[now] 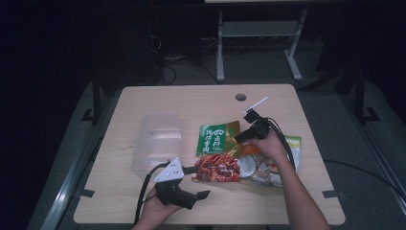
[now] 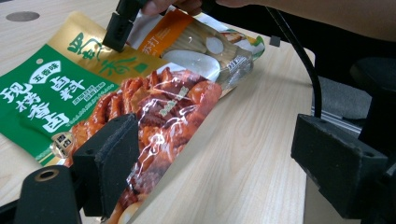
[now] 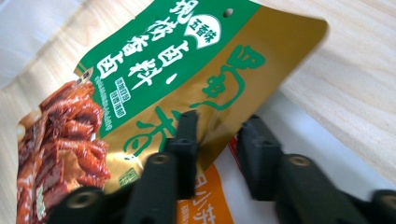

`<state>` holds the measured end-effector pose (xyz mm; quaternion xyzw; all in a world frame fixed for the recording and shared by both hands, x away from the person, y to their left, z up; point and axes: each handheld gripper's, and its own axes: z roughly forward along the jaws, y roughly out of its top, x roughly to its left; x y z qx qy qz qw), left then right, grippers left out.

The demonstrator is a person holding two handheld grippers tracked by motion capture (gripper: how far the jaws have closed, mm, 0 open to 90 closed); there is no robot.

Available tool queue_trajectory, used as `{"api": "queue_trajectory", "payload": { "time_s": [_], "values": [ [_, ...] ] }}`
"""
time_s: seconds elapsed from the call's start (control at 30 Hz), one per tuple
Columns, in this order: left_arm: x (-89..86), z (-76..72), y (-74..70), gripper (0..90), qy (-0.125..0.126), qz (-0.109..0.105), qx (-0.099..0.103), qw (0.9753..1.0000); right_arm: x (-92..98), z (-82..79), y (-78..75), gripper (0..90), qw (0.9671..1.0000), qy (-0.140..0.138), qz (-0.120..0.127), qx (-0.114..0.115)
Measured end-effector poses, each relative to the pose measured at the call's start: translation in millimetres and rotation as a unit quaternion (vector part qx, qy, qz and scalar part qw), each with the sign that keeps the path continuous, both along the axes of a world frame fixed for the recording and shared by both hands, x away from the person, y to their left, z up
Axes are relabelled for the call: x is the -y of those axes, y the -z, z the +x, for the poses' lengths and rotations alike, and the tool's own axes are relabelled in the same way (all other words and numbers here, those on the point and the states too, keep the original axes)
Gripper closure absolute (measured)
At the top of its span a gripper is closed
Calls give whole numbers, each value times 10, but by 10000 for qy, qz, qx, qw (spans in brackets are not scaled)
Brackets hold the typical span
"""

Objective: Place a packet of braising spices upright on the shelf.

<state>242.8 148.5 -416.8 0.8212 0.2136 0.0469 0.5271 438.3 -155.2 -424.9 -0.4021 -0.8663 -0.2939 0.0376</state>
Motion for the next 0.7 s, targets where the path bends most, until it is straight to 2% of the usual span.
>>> {"api": "queue_trajectory", "payload": {
  "time_s": [0.1, 0.13, 0.17, 0.23, 0.33, 0.47, 0.5, 0.57, 0.6, 0.63, 0.7],
  "values": [
    [-8, 7, -3, 150, -19, -39, -30, 10000, 3, -13, -22, 893, 9998, -98, 146, 34],
    [-12, 8, -4, 150, -34, -39, -37, 10000, 3, -13, -22, 893, 9998, -98, 146, 34],
    [-13, 9, -4, 150, -49, -51, -41, 10000, 17, -25, -40, 899, 9994, -129, 309, 85],
    [-25, 21, -11, 151, -36, -79, -112, 9999, 27, -42, -52, 900, 9989, -128, 422, 129],
    [-24, 21, -19, 152, -43, -27, -55, 10000, 27, -82, -93, 900, 9984, -216, 451, 254],
    [-25, 37, -21, 158, -65, -106, -122, 9998, 16, -155, -187, 900, 9971, -300, 506, 475],
    [-20, 43, -32, 160, -133, -167, -166, 9996, 18, -218, -262, 900, 9957, -344, 615, 599],
    [-22, 47, -40, 159, -145, -143, -149, 9997, 14, -255, -299, 900, 9950, -363, 655, 661],
    [-18, 53, -56, 159, -233, -133, -111, 9996, 16, -331, -367, 900, 9927, -453, 697, 875],
    [-18, 53, -56, 159, -233, -133, -111, 9996, 16, -331, -367, 900, 9927, -453, 697, 875],
    [-7, 66, -70, 159, -281, -131, -115, 9995, 29, -414, -425, 900, 9907, -509, 738, 1024]
  ]
}}
